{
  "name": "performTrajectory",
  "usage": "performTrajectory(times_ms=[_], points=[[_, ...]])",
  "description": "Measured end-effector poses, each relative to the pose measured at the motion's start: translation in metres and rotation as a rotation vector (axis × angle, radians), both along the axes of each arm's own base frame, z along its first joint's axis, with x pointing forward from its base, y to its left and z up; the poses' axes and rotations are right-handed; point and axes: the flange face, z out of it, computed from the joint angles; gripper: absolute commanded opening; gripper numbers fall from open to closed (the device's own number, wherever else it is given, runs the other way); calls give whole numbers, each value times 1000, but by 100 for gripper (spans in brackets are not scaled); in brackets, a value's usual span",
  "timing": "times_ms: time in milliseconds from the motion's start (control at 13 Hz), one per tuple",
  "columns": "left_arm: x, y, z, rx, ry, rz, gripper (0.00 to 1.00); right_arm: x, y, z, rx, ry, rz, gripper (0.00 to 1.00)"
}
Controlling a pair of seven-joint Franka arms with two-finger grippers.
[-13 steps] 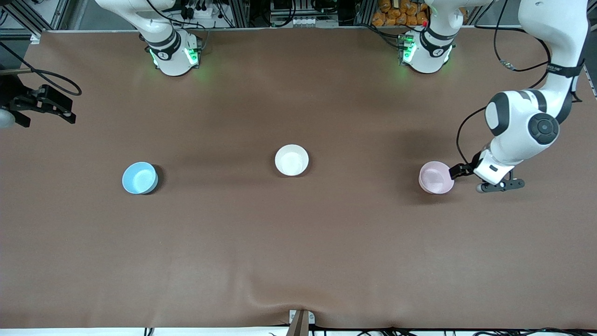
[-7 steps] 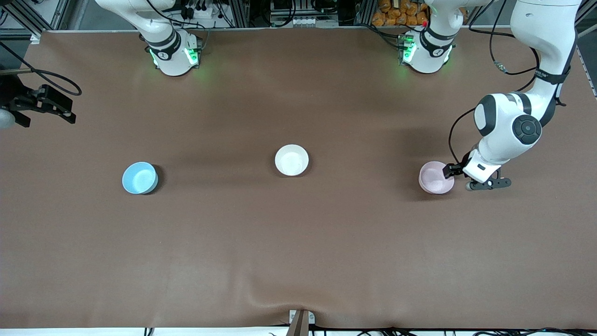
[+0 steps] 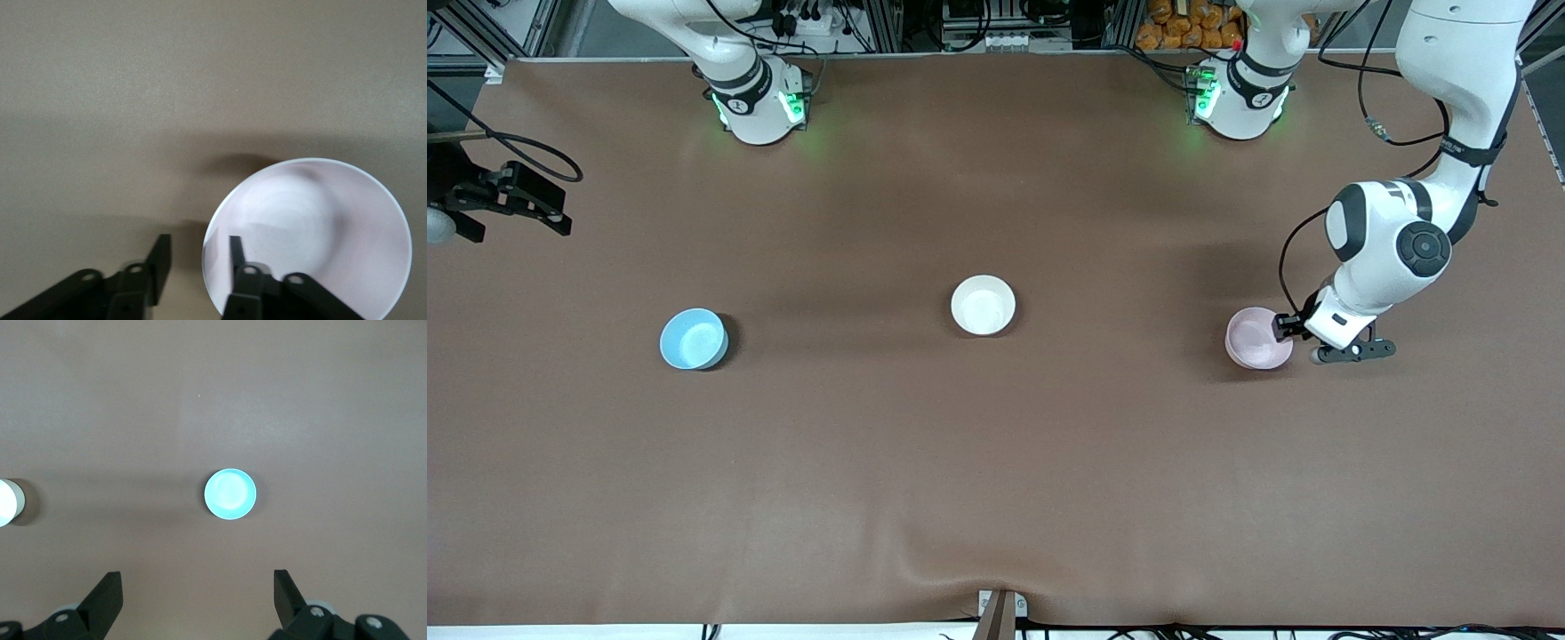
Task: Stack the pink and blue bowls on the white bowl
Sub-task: 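Close the left gripper on the pink bowl rim and lift it, then carry the pink bowl with the left gripper over the white bowl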
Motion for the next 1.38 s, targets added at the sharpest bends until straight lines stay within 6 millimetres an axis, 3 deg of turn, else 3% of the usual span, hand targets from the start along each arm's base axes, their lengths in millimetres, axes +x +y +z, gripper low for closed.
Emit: performTrajectory(times_ms=[77, 153, 613, 767, 997, 1150, 1380], points=[[0, 0, 0, 0, -2, 0, 6, 0, 0, 0, 0, 0, 0, 100], [-1, 0, -1, 0, -3, 1, 0, 0, 0, 0, 0, 0, 0, 100], [4, 0, 16, 1, -43, 0, 0, 0, 0, 0, 0, 0, 0, 100], [8, 2, 39, 3, -77, 3, 0, 0, 0, 0, 0, 0, 0, 100], [6, 0, 87, 6, -89, -4, 0, 0, 0, 0, 0, 0, 0, 100], [3, -17, 116, -4, -85, -26, 0, 0, 0, 0, 0, 0, -1, 100], [5, -73, 146, -81, -70, -42, 0, 0, -1, 0, 0, 0, -1, 100]])
